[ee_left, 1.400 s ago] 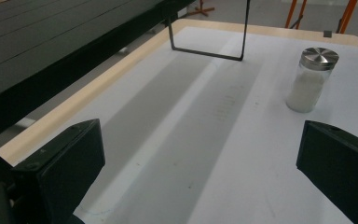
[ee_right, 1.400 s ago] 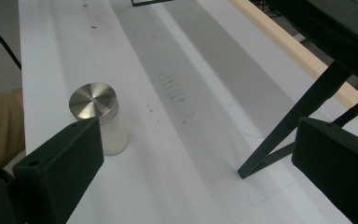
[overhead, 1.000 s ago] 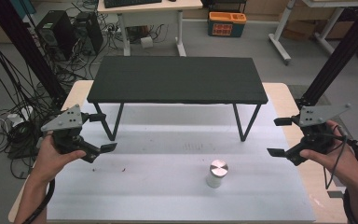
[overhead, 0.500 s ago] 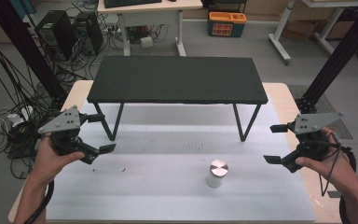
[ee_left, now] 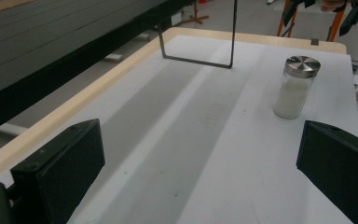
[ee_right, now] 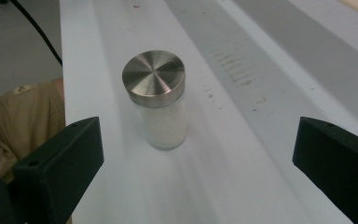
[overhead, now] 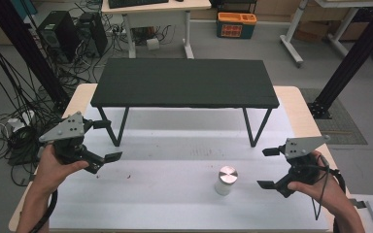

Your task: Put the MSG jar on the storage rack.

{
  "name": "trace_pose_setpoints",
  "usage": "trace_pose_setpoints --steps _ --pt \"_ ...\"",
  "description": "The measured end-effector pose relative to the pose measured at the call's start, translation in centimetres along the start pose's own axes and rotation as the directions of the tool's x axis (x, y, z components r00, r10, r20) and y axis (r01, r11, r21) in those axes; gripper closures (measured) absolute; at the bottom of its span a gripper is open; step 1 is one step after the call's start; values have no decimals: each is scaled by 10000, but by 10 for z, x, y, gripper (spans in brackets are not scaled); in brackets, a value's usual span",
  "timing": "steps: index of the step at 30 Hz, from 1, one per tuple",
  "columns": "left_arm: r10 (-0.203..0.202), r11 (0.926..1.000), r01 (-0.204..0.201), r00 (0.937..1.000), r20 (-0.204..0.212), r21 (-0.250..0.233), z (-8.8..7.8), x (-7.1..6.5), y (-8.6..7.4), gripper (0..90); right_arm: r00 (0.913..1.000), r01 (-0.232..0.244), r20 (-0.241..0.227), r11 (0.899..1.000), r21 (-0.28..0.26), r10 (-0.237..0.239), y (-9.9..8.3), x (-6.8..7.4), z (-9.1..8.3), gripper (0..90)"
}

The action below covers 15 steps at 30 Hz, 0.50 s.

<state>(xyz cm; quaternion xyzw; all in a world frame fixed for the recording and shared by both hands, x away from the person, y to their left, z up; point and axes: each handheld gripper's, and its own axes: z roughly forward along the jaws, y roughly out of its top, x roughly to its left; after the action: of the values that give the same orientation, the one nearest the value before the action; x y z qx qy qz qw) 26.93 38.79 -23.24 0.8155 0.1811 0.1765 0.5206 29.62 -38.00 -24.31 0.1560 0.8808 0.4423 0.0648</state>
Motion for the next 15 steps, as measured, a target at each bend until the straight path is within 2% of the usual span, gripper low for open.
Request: trace_pose_setpoints --steps 4,5,9,15 --pt "-10 10000 10 10000 17 -28 0 -2 -1 11 9999 -34 -150 10000 19 34 -2 2 9 17" --pt "-15 10000 15 10000 42 -15 0 -2 -1 11 9998 -13 -222 10000 71 14 -3 3 17 16" --pt "-43 10000 43 10000 64 -16 -1 -3 -3 11 9990 -81 -428 10000 44 83 -5 4 27 17" --pt "-37 10000 38 10000 48 -61 -4 -4 -4 11 9978 -102 -655 9999 33 104 -9 5 51 16"
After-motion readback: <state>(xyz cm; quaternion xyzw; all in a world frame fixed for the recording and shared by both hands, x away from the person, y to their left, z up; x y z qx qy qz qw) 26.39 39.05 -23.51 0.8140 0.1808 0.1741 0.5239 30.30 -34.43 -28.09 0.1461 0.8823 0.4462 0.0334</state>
